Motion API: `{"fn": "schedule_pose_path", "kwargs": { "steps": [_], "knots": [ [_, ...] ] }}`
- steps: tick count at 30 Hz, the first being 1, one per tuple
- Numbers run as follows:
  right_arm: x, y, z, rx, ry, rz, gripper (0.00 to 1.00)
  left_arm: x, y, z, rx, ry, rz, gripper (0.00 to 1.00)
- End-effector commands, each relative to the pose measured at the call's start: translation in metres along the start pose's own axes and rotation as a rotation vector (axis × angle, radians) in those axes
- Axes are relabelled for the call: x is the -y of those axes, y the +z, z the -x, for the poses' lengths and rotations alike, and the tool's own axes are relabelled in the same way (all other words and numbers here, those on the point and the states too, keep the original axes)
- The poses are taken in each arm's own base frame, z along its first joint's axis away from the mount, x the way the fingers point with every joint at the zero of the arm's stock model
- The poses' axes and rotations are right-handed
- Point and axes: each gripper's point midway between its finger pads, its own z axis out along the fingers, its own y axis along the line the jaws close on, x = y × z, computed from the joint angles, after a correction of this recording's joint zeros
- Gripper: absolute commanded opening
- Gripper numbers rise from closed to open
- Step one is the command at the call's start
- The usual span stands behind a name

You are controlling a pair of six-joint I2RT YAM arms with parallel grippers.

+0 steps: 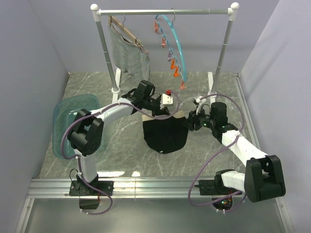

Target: Clip the underwear to the hanger

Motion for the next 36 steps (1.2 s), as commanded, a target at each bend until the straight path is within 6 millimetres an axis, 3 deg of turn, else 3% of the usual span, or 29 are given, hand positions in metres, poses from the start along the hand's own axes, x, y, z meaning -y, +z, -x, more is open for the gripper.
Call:
{"fn": "schedule_pose_path", "kwargs": {
  "steps": [1, 4, 9, 15, 22, 31, 36],
  "knots": [
    [0.001, -0.014, 0.042, 0.102, -0.108, 0.021, 0.47, -0.015, -0.019, 0.016, -0.033, 0.164, 0.096, 0.0],
    [-0.009, -0.018, 0.053, 0.108, -0.183, 0.096, 0.48, -0.021, -0.019, 0.019, -0.053, 0.199, 0.112, 0.0],
    [-0.034, -0.022, 0.05, 0.061, -0.286, 0.248, 0.55, -0.021, -0.017, 0.027, -0.052, 0.222, 0.108, 0.0],
    [-0.044, -0.012, 0.045, -0.015, -0.309, 0.341, 0.62, -0.016, -0.014, 0.029, -0.046, 0.237, 0.1, 0.0],
    [-0.024, 0.008, 0.042, -0.043, -0.317, 0.269, 0.64, -0.008, -0.018, 0.038, -0.029, 0.274, 0.081, 0.0],
    [-0.023, 0.015, 0.048, -0.053, -0.372, 0.264, 0.61, 0.0, -0.018, 0.045, -0.015, 0.306, 0.043, 0.0],
    [-0.003, -0.01, 0.053, -0.029, -0.376, 0.213, 0.62, 0.007, -0.021, 0.039, -0.038, 0.333, 0.02, 0.0]
  ]
}}
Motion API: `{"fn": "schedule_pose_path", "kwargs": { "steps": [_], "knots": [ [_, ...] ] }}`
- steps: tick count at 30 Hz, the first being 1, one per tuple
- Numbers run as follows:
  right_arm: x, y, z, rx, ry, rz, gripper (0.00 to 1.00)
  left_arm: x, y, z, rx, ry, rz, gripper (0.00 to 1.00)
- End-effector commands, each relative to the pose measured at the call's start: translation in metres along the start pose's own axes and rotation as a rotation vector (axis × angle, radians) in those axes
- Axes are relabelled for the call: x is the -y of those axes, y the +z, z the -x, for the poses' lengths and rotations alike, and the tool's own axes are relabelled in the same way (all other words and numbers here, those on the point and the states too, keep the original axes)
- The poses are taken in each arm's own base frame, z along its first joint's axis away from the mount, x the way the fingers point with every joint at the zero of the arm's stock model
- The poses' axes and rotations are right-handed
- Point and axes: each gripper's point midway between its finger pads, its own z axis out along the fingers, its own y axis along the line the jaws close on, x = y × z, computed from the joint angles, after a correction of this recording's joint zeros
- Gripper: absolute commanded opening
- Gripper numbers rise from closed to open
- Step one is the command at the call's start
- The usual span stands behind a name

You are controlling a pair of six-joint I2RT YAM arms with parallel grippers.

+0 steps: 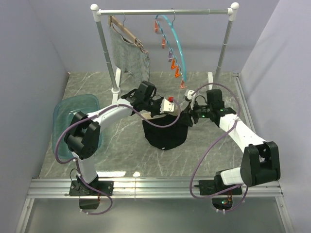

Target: Clip the underwear to the hanger

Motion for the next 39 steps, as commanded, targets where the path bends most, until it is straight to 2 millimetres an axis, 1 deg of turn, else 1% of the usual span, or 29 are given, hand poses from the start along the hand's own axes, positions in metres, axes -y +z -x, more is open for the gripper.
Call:
{"fn": "schedule_pose_path", "kwargs": {
  "steps": [1, 3, 4, 5, 8, 9, 10, 11, 12, 13, 17, 22, 24, 26, 28, 29, 30, 31, 32, 33, 35, 36, 38, 39],
  "knots": [
    [0.011, -0.03, 0.01, 0.026, -0.06, -0.046, 0.63, -0.001, -0.017, 0.03, 0.055, 0.106, 0.0, 0.0],
    [0.014, -0.042, 0.008, 0.036, -0.065, -0.073, 0.66, 0.004, -0.018, 0.028, 0.055, 0.119, -0.005, 0.0],
    [0.013, -0.044, 0.007, 0.037, -0.064, -0.072, 0.69, 0.005, -0.018, 0.027, 0.054, 0.116, -0.008, 0.0],
    [0.011, -0.045, 0.007, 0.038, -0.081, -0.066, 0.8, 0.006, -0.017, 0.029, 0.059, 0.115, -0.015, 0.0],
    [0.004, -0.039, 0.012, 0.049, -0.097, -0.027, 0.94, 0.006, -0.016, 0.033, 0.068, 0.114, -0.022, 0.0],
    [0.002, -0.035, 0.014, 0.048, -0.106, -0.012, 0.94, 0.005, -0.016, 0.035, 0.07, 0.116, -0.021, 0.0],
    [-0.006, -0.029, 0.016, 0.042, -0.124, 0.021, 0.94, 0.004, -0.016, 0.036, 0.07, 0.115, -0.019, 0.0],
    [-0.008, -0.026, 0.019, 0.045, -0.136, 0.04, 0.94, 0.003, -0.016, 0.04, 0.072, 0.12, -0.018, 0.0],
    [-0.011, -0.023, 0.02, 0.041, -0.144, 0.053, 0.95, 0.003, -0.015, 0.039, 0.067, 0.119, -0.019, 0.0],
    [-0.018, -0.017, 0.022, 0.038, -0.166, 0.081, 0.95, 0.003, -0.014, 0.039, 0.066, 0.119, -0.023, 0.0],
    [-0.026, -0.006, 0.026, 0.023, -0.202, 0.108, 0.95, 0.003, -0.013, 0.041, 0.062, 0.105, -0.023, 0.0],
    [-0.024, 0.0, 0.022, 0.0, -0.215, 0.093, 0.94, 0.002, -0.011, 0.043, 0.069, 0.087, -0.017, 0.0],
    [-0.021, 0.004, 0.02, -0.012, -0.217, 0.075, 0.89, 0.001, -0.011, 0.045, 0.074, 0.07, -0.015, 0.0],
    [-0.013, 0.007, 0.015, -0.027, -0.21, 0.051, 0.71, 0.0, -0.011, 0.047, 0.082, 0.041, -0.016, 0.0],
    [-0.007, 0.008, 0.017, -0.023, -0.207, 0.024, 0.55, 0.001, -0.011, 0.05, 0.089, 0.029, -0.023, 0.0],
    [-0.005, 0.008, 0.019, -0.022, -0.211, 0.014, 0.43, 0.003, -0.011, 0.05, 0.089, 0.026, -0.03, 0.01],
    [-0.005, 0.007, 0.02, -0.016, -0.212, 0.006, 0.37, 0.004, -0.012, 0.05, 0.091, 0.023, -0.033, 0.01],
    [-0.003, 0.007, 0.025, 0.0, -0.222, -0.007, 0.22, 0.006, -0.012, 0.051, 0.094, 0.023, -0.038, 0.01],
    [-0.004, 0.005, 0.028, 0.009, -0.231, -0.013, 0.09, 0.008, -0.012, 0.051, 0.096, 0.016, -0.045, 0.01],
    [-0.003, 0.004, 0.031, 0.02, -0.228, -0.021, 0.01, 0.011, -0.013, 0.053, 0.106, 0.011, -0.058, 0.04],
    [-0.002, 0.001, 0.039, 0.049, -0.243, -0.043, 0.0, 0.016, -0.013, 0.053, 0.114, 0.001, -0.077, 0.08],
    [-0.003, 0.001, 0.041, 0.057, -0.242, -0.049, 0.0, 0.017, -0.015, 0.055, 0.122, 0.004, -0.077, 0.15],
    [-0.004, -0.003, 0.046, 0.078, -0.269, -0.061, 0.0, 0.022, -0.016, 0.055, 0.13, 0.006, -0.086, 0.21],
    [-0.006, -0.004, 0.049, 0.087, -0.274, -0.059, 0.0, 0.023, -0.017, 0.057, 0.142, 0.013, -0.089, 0.28]
  ]
}}
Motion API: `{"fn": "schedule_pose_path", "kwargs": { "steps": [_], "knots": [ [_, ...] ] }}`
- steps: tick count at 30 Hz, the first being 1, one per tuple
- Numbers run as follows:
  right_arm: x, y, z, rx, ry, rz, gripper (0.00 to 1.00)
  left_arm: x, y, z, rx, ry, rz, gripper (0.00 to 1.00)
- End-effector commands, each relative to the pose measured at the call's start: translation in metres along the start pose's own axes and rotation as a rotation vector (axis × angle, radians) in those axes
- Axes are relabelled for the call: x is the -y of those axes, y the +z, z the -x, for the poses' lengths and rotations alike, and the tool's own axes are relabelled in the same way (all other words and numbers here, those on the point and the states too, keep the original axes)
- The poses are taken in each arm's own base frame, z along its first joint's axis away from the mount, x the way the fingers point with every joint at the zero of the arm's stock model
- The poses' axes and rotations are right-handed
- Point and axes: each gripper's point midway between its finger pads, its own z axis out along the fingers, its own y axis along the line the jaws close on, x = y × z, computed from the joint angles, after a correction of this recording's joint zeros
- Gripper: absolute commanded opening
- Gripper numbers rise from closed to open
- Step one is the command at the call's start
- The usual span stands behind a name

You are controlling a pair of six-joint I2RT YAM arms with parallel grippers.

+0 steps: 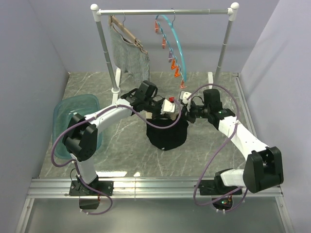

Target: Clip the underwear to the hanger

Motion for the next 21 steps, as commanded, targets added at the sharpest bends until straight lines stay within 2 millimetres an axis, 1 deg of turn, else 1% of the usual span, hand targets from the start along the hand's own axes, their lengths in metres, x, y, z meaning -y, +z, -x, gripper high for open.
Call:
{"fn": "schedule_pose_path", "kwargs": {
  "steps": [1, 4, 5, 8, 11, 14, 15, 17, 19, 20, 21],
  "knots": [
    [0.006, -0.011, 0.033, 0.089, -0.097, -0.055, 0.0, 0.007, -0.011, 0.029, 0.085, 0.028, -0.02, 0.32],
    [0.001, -0.014, 0.036, 0.089, -0.115, -0.041, 0.0, 0.01, -0.01, 0.029, 0.096, 0.018, -0.034, 0.4],
    [0.0, -0.015, 0.035, 0.087, -0.124, -0.038, 0.0, 0.01, -0.01, 0.029, 0.097, 0.013, -0.035, 0.41],
    [-0.003, -0.018, 0.035, 0.084, -0.135, -0.032, 0.0, 0.007, -0.009, 0.03, 0.106, 0.008, -0.033, 0.4],
    [-0.005, -0.02, 0.036, 0.088, -0.133, -0.037, 0.0, 0.006, -0.009, 0.03, 0.115, -0.015, -0.042, 0.35],
    [-0.005, -0.021, 0.039, 0.098, -0.126, -0.042, 0.0, 0.003, -0.01, 0.031, 0.134, -0.053, -0.047, 0.24],
    [-0.005, -0.021, 0.039, 0.1, -0.125, -0.043, 0.0, 0.004, -0.01, 0.031, 0.138, -0.063, -0.05, 0.15],
    [-0.005, -0.022, 0.039, 0.104, -0.124, -0.045, 0.0, 0.002, -0.013, 0.033, 0.151, -0.074, -0.049, 0.06],
    [-0.003, -0.025, 0.038, 0.106, -0.114, -0.052, 0.0, 0.0, -0.016, 0.033, 0.156, -0.091, -0.043, 0.01],
    [-0.002, -0.026, 0.037, 0.106, -0.107, -0.055, 0.02, -0.002, -0.017, 0.033, 0.155, -0.094, -0.039, 0.0],
    [0.0, -0.027, 0.037, 0.11, -0.098, -0.056, 0.11, -0.004, -0.017, 0.034, 0.155, -0.098, -0.033, 0.0]
  ]
}}
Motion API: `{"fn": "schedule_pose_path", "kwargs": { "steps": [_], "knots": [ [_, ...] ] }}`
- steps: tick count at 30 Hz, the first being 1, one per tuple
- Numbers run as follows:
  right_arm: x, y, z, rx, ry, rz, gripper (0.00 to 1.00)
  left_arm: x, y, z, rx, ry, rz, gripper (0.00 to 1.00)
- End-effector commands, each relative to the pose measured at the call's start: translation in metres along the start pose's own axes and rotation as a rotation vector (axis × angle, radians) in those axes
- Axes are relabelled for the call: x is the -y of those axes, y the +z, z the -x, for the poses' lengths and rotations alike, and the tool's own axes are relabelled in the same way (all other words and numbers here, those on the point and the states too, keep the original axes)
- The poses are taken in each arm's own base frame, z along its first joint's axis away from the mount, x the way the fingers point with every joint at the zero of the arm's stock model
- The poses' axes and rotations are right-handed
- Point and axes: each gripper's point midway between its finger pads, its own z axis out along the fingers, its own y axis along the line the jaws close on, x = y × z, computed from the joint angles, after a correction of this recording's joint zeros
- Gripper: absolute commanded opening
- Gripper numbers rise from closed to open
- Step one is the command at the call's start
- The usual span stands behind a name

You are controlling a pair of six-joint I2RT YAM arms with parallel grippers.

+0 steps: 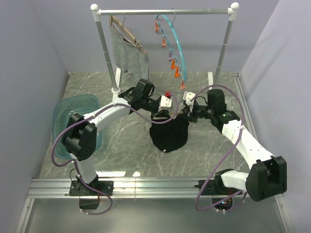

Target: Clip the underwear to the hanger

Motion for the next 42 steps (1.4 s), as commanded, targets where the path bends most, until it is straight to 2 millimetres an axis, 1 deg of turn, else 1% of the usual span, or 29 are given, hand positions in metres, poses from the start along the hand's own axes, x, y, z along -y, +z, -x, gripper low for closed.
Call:
{"fn": "schedule_pose_path", "kwargs": {
  "steps": [1, 2, 3, 6, 8, 9, 10, 12, 13, 15, 16, 17, 18, 19, 22, 24, 26, 27, 28, 29, 30, 31, 32, 33, 34, 35, 36, 37, 42],
  "knots": [
    [0.005, -0.009, 0.012, 0.049, -0.005, -0.015, 0.34, -0.008, -0.01, 0.027, 0.064, 0.012, 0.009, 0.0],
    [0.013, -0.016, 0.011, 0.052, 0.002, -0.04, 0.43, -0.011, -0.012, 0.03, 0.064, 0.042, 0.01, 0.0],
    [0.013, -0.02, 0.014, 0.075, 0.002, -0.031, 0.5, -0.01, -0.013, 0.03, 0.058, 0.05, 0.005, 0.0],
    [0.031, -0.039, 0.014, 0.1, -0.023, -0.071, 0.54, -0.016, -0.016, 0.032, 0.055, 0.106, 0.015, 0.0],
    [0.033, -0.046, 0.019, 0.108, -0.028, -0.039, 0.55, -0.016, -0.017, 0.033, 0.05, 0.15, 0.009, 0.0],
    [0.043, -0.052, 0.022, 0.114, -0.06, -0.051, 0.55, -0.017, -0.017, 0.032, 0.047, 0.155, 0.008, 0.0],
    [0.042, -0.054, 0.026, 0.136, -0.066, -0.03, 0.55, -0.016, -0.017, 0.033, 0.05, 0.163, 0.004, 0.0],
    [0.05, -0.056, 0.036, 0.159, -0.128, -0.021, 0.55, -0.016, -0.017, 0.032, 0.044, 0.178, -0.006, 0.0],
    [0.06, -0.062, 0.037, 0.161, -0.139, -0.045, 0.55, -0.015, -0.016, 0.031, 0.044, 0.179, -0.009, 0.0],
    [0.073, -0.064, 0.043, 0.174, -0.164, -0.063, 0.55, -0.012, -0.016, 0.029, 0.042, 0.186, -0.021, 0.0],
    [0.09, -0.066, 0.051, 0.19, -0.202, -0.097, 0.54, -0.01, -0.016, 0.029, 0.042, 0.195, -0.025, 0.0],
    [0.098, -0.067, 0.055, 0.201, -0.207, -0.109, 0.54, -0.008, -0.016, 0.027, 0.042, 0.191, -0.031, 0.0],
    [0.107, -0.071, 0.066, 0.216, -0.225, -0.122, 0.54, -0.006, -0.016, 0.026, 0.04, 0.189, -0.038, 0.0],
    [0.116, -0.069, 0.067, 0.225, -0.233, -0.127, 0.54, -0.003, -0.016, 0.024, 0.039, 0.197, -0.045, 0.0],
    [0.126, -0.069, 0.085, 0.261, -0.27, -0.108, 0.54, 0.0, -0.018, 0.024, 0.04, 0.208, -0.054, 0.0],
    [0.127, -0.067, 0.092, 0.278, -0.297, -0.087, 0.54, 0.001, -0.018, 0.025, 0.041, 0.215, -0.057, 0.0],
    [0.124, -0.063, 0.094, 0.273, -0.303, -0.055, 0.54, 0.001, -0.02, 0.025, 0.04, 0.232, -0.058, 0.0],
    [0.124, -0.063, 0.1, 0.273, -0.362, -0.048, 0.55, 0.001, -0.019, 0.025, 0.037, 0.24, -0.059, 0.0],
    [0.116, -0.059, 0.092, 0.257, -0.325, -0.011, 0.55, 0.001, -0.02, 0.025, 0.033, 0.253, -0.059, 0.0],
    [0.113, -0.058, 0.091, 0.252, -0.336, 0.006, 0.55, -0.001, -0.02, 0.025, 0.032, 0.259, -0.057, 0.0],
    [0.111, -0.056, 0.092, 0.246, -0.398, 0.015, 0.55, -0.001, -0.02, 0.025, 0.03, 0.264, -0.058, 0.0],
    [0.105, -0.057, 0.087, 0.228, -0.373, 0.038, 0.55, -0.003, -0.02, 0.026, 0.026, 0.275, -0.053, 0.0],
    [0.097, -0.05, 0.09, 0.23, -0.392, 0.067, 0.55, -0.003, -0.02, 0.025, 0.023, 0.276, -0.055, 0.0],
    [0.096, -0.048, 0.091, 0.226, -0.426, 0.076, 0.55, -0.004, -0.02, 0.026, 0.022, 0.285, -0.054, 0.0],
    [0.093, -0.047, 0.089, 0.221, -0.415, 0.09, 0.56, -0.007, -0.021, 0.026, 0.016, 0.304, -0.046, 0.0],
    [0.092, -0.045, 0.087, 0.213, -0.415, 0.096, 0.56, -0.008, -0.021, 0.024, 0.008, 0.306, -0.049, 0.0],
    [0.093, -0.042, 0.088, 0.213, -0.44, 0.103, 0.56, -0.009, -0.021, 0.025, 0.006, 0.317, -0.047, 0.0],
    [0.092, -0.041, 0.086, 0.205, -0.428, 0.111, 0.56, -0.012, -0.022, 0.026, -0.001, 0.346, -0.041, 0.0],
    [0.105, -0.037, 0.093, 0.209, -0.417, 0.117, 0.56, -0.01, -0.022, 0.024, -0.022, 0.396, -0.062, 0.0]
  ]
}}
